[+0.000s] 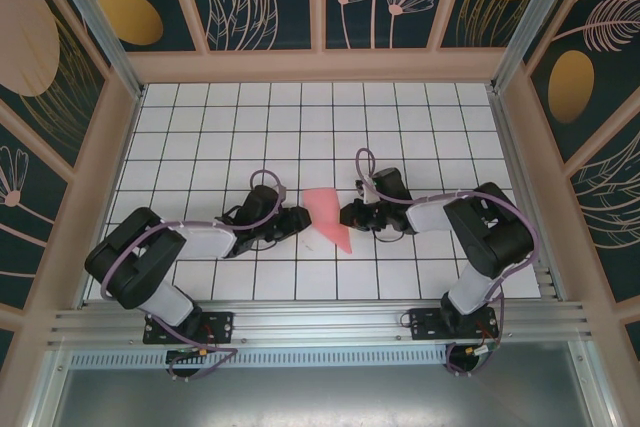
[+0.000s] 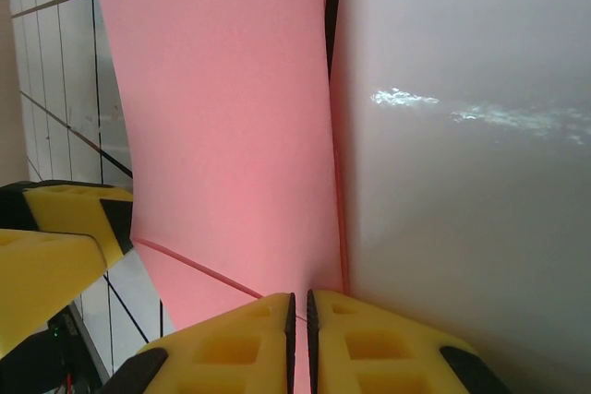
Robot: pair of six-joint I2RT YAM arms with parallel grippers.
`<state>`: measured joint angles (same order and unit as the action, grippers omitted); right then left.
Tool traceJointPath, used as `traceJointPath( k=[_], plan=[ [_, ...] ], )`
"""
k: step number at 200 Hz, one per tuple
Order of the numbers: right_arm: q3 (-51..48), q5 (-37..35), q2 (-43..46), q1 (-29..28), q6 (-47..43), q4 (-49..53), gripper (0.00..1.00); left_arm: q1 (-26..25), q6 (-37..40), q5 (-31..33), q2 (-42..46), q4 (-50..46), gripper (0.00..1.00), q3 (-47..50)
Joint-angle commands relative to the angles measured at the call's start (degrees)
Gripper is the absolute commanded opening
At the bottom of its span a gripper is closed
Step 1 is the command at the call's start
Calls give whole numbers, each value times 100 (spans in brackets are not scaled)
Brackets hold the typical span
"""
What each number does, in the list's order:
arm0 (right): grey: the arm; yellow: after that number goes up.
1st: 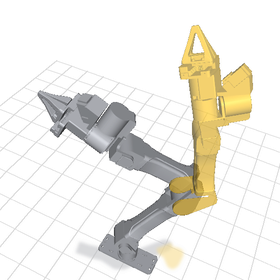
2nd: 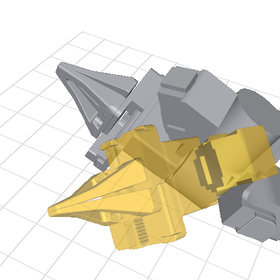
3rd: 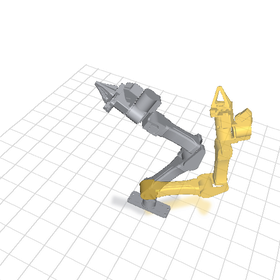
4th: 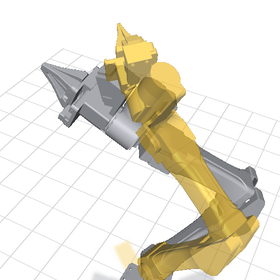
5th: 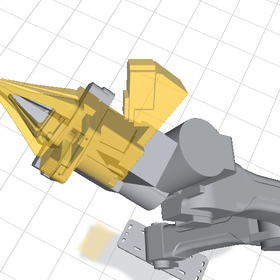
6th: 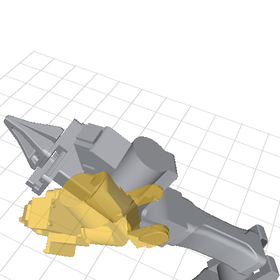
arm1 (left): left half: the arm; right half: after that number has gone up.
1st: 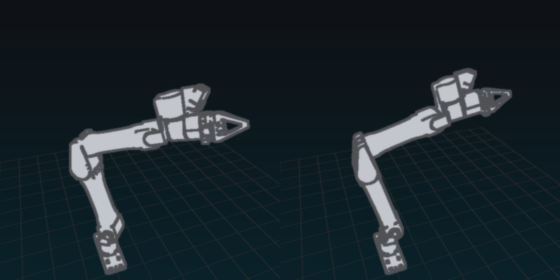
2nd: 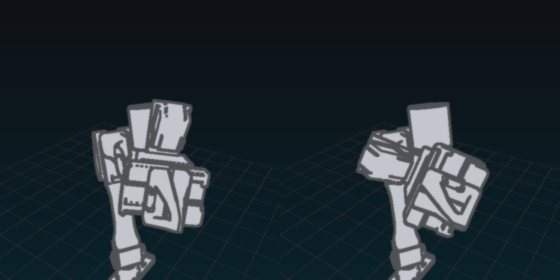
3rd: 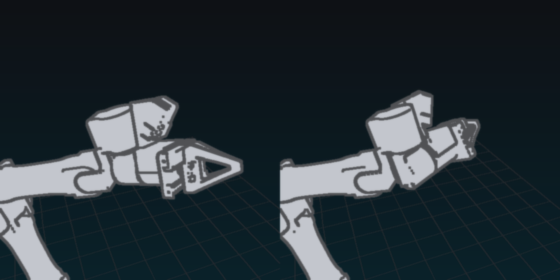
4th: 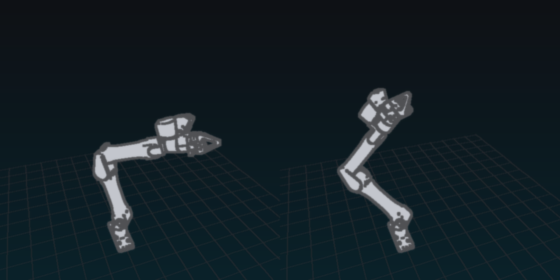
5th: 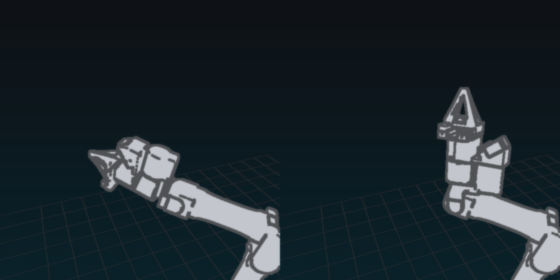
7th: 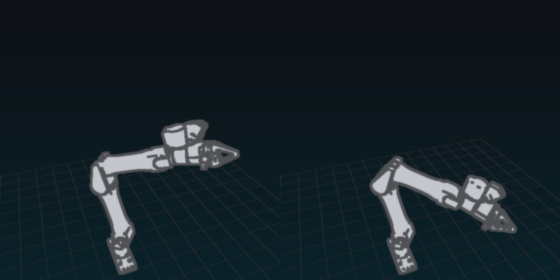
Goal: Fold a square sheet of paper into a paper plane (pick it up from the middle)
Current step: Fold the wing for the fifth time at the center of the table.
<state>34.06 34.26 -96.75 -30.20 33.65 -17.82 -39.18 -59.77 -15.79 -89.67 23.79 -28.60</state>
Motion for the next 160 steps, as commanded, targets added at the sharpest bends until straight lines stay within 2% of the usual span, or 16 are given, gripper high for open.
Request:
traceJointPath(
  k=[1,34,81,128,160],
  plan=[
    [-189,-159,-247,127,1,86,15,-121,-296,29,-191,355,49,-219],
    [-207,-147,-211,180,-42,108,15,-184,-525,-189,-534,824,47,-301],
    [-214,-216,-156,213,-43,148,15,-213,-588,-204,-724,905,43,-408],
    [-166,-244,-200,214,-33,172,15,-230,-754,-397,-816,1399,39,-338],
    [-146,-251,-186,215,-34,192,16,-239,-874,-480,-1191,1668,35,-388]
  ],
)
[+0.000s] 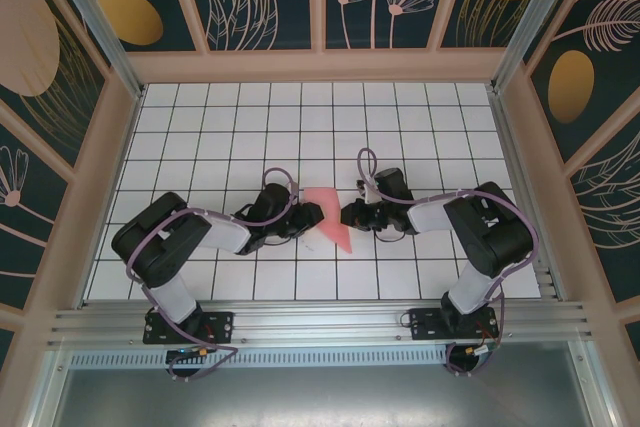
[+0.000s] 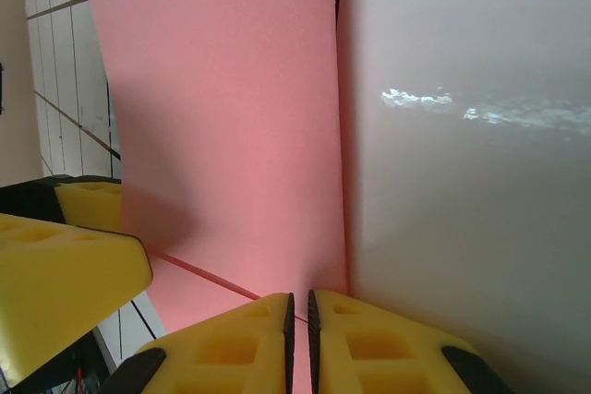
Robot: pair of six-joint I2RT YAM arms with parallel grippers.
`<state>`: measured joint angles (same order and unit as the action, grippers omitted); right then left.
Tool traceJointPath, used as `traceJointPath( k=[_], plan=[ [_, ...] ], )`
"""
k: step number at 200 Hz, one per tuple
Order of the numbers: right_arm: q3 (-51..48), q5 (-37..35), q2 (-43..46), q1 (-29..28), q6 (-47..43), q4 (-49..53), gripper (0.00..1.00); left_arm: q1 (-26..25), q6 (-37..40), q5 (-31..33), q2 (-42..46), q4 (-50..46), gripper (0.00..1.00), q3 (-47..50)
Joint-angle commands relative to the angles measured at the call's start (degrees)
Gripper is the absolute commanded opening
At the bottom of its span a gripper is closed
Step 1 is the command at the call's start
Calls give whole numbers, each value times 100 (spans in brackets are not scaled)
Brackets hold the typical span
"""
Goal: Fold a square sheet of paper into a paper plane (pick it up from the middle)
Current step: Fold the wing for the fifth time at the center of the table.
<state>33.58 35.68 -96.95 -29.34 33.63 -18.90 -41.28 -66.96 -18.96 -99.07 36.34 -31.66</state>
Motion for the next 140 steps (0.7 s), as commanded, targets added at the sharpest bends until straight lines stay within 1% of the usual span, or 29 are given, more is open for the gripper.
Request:
traceJointPath(
  k=[1,24,40,59,72,81,92,104,116,130,140],
  plan=[
    [-98,-390,-167,130,-32,299,16,-29,-162,-171,-261,429,35,-84],
    [-71,-423,-208,126,-45,334,16,-24,-337,-206,-368,793,25,-44],
    [-64,-395,-232,131,-23,308,16,-22,-321,-113,-342,698,20,-51],
    [-36,-353,-176,130,-21,320,18,-23,-346,-105,-375,653,11,-34],
    [-14,-363,35,123,-46,374,20,-29,-323,-51,-384,471,5,-66],
    [9,-428,252,97,-118,463,23,-29,-316,-27,-390,360,4,-94],
    [43,-620,539,61,-273,650,29,-25,-318,-16,-411,277,1,-136],
    [52,-891,843,6,-471,857,34,-29,-290,4,-419,111,0,-223],
    [33,-1347,1148,-93,-581,1049,37,-30,-236,36,-400,-96,0,-323],
    [-122,-1714,1581,-168,-656,961,39,-29,-209,74,-369,-276,0,-393],
    [-271,-2113,1883,-438,-728,854,40,-29,-169,90,-338,-442,0,-457]
  ],
)
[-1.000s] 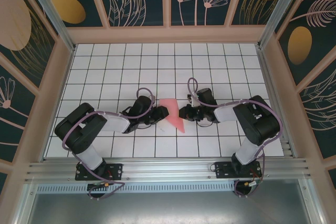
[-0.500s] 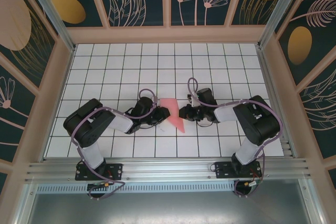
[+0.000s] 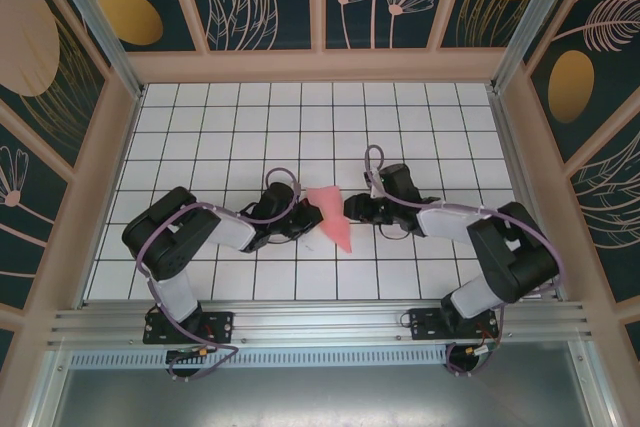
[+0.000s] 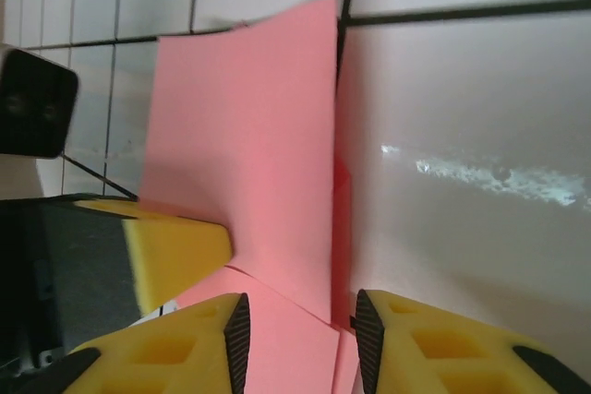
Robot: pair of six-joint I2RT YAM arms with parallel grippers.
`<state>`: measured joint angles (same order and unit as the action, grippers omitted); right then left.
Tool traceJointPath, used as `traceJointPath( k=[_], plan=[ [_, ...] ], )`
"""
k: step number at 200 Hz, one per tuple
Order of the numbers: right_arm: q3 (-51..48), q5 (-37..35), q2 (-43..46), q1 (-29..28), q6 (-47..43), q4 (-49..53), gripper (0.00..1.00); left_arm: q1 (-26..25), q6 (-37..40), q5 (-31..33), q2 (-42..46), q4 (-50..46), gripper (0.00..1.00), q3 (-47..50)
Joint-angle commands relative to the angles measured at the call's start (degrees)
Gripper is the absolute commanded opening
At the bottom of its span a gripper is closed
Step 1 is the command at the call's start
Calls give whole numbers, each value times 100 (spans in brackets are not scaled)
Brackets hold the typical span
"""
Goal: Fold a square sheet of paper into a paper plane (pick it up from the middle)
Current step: Fold the wing for the fifth time at the center of the table.
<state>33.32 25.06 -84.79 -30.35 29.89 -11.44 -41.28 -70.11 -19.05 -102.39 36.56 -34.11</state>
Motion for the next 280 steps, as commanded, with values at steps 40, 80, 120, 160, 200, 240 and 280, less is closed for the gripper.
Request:
traceJointPath(
  k=[40,80,120,160,200,240,280],
  plan=[
    [-508,-2001,1331,-1158,-1686,-38,40,-29,268,38,-21,-873,0,-424],
    [-411,-2752,1370,-1874,-3371,127,43,-20,327,-2,-71,-1107,0,-549],
    [-337,-3581,798,-2567,-4592,501,46,30,337,-88,-23,-1332,0,-696],
    [-527,-4002,416,-2868,-5075,-151,46,132,345,-207,0,-1369,0,-737],
    [-305,-4357,-201,-3081,-5283,-306,46,142,268,-275,14,-1244,0,-695],
    [-144,-4860,-682,-3159,-5446,-683,43,164,307,-254,60,-1324,0,-705],
    [-172,-5076,-814,-3206,-5483,-802,24,192,196,-281,88,-1156,0,-588]
  ],
)
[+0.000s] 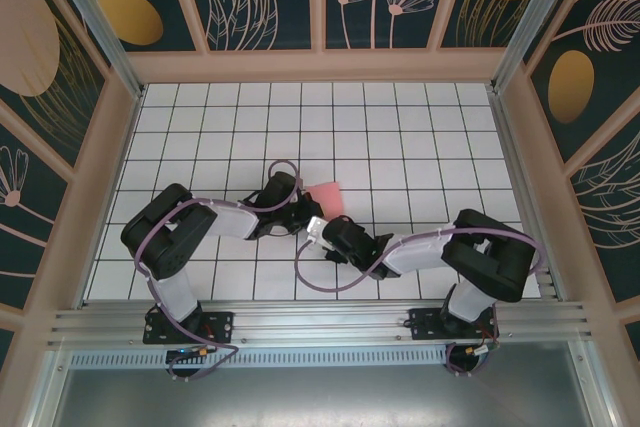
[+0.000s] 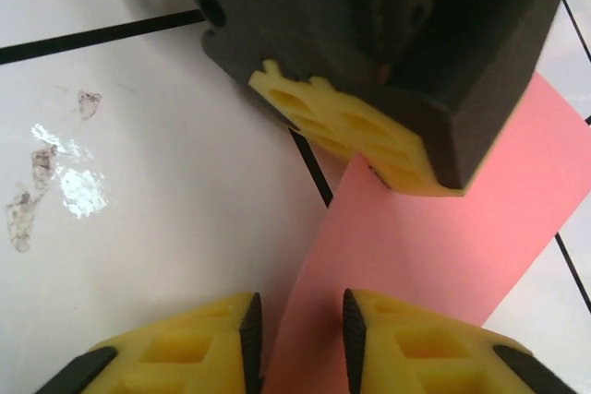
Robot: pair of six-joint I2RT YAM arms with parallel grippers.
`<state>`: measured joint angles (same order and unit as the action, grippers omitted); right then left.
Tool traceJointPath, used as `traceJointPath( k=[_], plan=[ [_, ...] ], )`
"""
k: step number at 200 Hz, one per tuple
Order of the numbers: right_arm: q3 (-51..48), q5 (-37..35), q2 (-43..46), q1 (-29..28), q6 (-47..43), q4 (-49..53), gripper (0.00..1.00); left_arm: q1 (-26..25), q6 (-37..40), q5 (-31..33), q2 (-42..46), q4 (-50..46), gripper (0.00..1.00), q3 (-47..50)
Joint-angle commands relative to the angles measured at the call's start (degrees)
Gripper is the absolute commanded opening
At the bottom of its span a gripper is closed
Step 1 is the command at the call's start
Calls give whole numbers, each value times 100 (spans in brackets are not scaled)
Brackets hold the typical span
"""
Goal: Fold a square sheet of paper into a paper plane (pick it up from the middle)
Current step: Fold the wing for the fifth time at the center of the table.
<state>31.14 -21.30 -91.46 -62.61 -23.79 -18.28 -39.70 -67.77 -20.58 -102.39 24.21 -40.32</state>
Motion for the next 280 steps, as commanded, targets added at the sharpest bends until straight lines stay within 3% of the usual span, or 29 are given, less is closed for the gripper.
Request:
traceJointPath(
  k=[1,36,55,79,88,99,120,149,280],
  plan=[
    [44,-443,-150,20,-116,-120,23,38,-36,-125,88,77,0,37],
    [17,-648,-198,15,-136,-272,8,92,17,-61,196,-31,0,45],
    [63,-607,-187,30,-72,-229,0,160,10,-70,275,21,6,139],
    [236,-452,-220,47,51,-73,0,255,26,-43,383,35,20,222],
    [308,-318,-209,64,159,-73,0,297,30,-34,558,26,31,252],
    [388,26,-187,148,363,-72,0,348,50,-25,680,58,33,315],
    [582,132,-274,248,738,-27,0,471,53,95,983,38,47,498],
    [631,584,-245,544,1319,-73,0,564,119,254,1388,-60,55,682],
    [136,4298,-435,2146,3920,-1451,0,568,745,269,1637,-160,58,505]
  ],
)
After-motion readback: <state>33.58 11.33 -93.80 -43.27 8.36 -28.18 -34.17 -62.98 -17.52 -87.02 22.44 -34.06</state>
